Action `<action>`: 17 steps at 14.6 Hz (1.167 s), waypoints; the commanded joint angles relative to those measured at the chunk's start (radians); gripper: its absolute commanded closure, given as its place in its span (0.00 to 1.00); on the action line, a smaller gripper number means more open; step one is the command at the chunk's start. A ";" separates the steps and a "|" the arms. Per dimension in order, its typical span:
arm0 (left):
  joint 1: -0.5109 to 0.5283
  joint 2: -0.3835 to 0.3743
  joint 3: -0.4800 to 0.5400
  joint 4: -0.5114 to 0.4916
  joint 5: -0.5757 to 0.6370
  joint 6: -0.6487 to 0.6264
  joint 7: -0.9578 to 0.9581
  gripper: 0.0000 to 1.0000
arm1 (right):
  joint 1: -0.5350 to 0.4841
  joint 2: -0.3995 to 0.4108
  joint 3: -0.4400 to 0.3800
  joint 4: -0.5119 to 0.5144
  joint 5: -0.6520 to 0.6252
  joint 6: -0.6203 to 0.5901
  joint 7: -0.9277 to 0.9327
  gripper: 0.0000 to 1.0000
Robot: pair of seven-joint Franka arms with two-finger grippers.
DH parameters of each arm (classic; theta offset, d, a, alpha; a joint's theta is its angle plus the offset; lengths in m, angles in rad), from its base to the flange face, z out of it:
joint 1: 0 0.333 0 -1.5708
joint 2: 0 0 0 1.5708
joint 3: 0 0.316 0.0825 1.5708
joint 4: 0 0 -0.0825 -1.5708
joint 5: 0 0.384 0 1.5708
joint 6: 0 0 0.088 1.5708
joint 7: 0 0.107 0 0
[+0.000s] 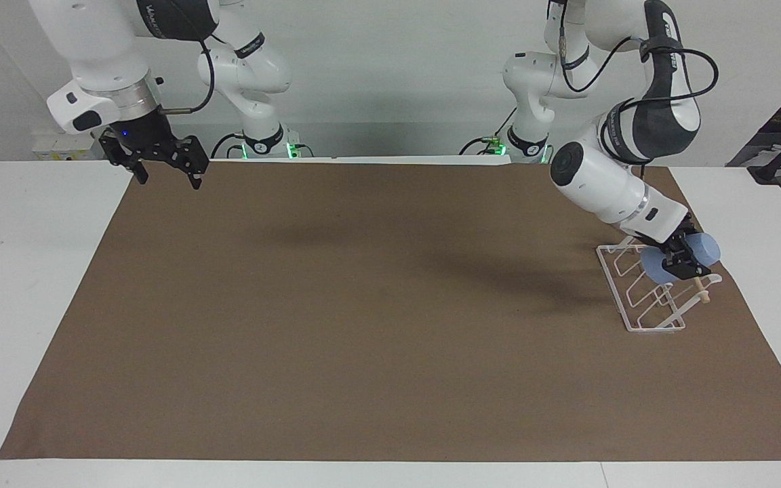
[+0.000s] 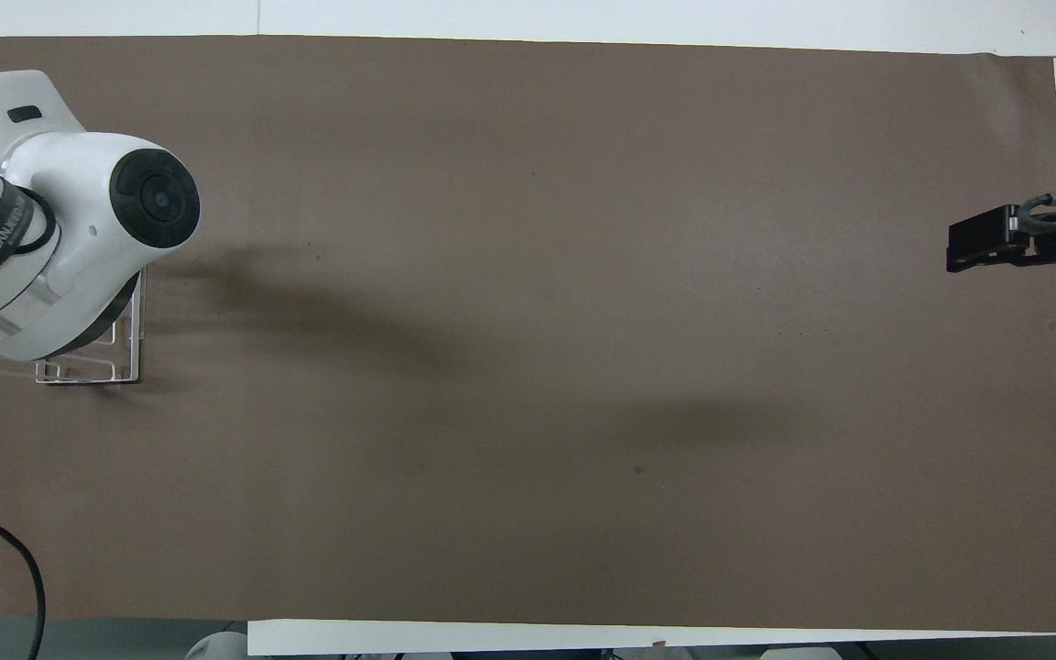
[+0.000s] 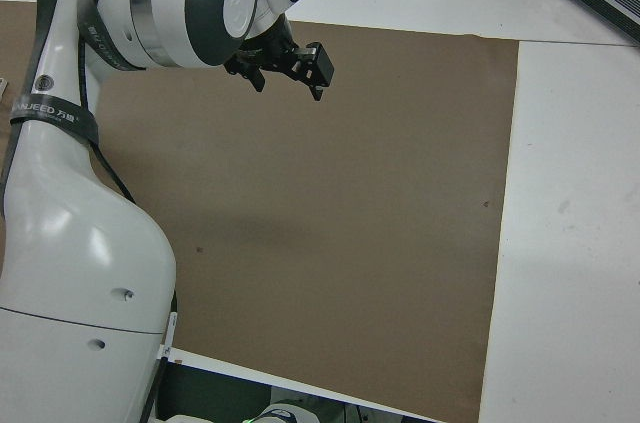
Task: Hang cup on cup holder
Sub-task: 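Move the cup with the left gripper over the acrylic rack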
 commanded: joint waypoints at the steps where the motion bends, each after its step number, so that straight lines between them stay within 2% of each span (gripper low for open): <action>1: 0.026 0.061 -0.008 0.026 0.143 -0.010 -0.047 0.58 | 0.063 0.050 -0.078 0.069 -0.019 -0.060 -0.012 0.01; 4: 0.018 0.083 -0.010 0.021 0.146 -0.013 -0.103 0.58 | 0.106 0.035 -0.152 0.067 -0.018 -0.097 -0.058 0.01; 5: 0.012 0.106 -0.008 0.023 0.148 -0.025 -0.123 0.58 | 0.109 0.021 -0.153 0.057 -0.018 -0.099 -0.058 0.01; 7: 0.000 0.109 -0.010 0.021 0.148 -0.050 -0.127 0.57 | 0.117 0.019 -0.158 0.046 -0.019 -0.096 -0.058 0.01; 9: -0.003 0.109 -0.013 0.012 0.143 -0.058 -0.131 0.57 | 0.115 -0.013 -0.178 -0.008 -0.012 -0.102 -0.066 0.01; 17: -0.003 0.115 -0.014 -0.066 0.135 -0.042 -0.212 0.58 | 0.120 -0.008 -0.181 0.000 -0.012 -0.105 -0.067 0.01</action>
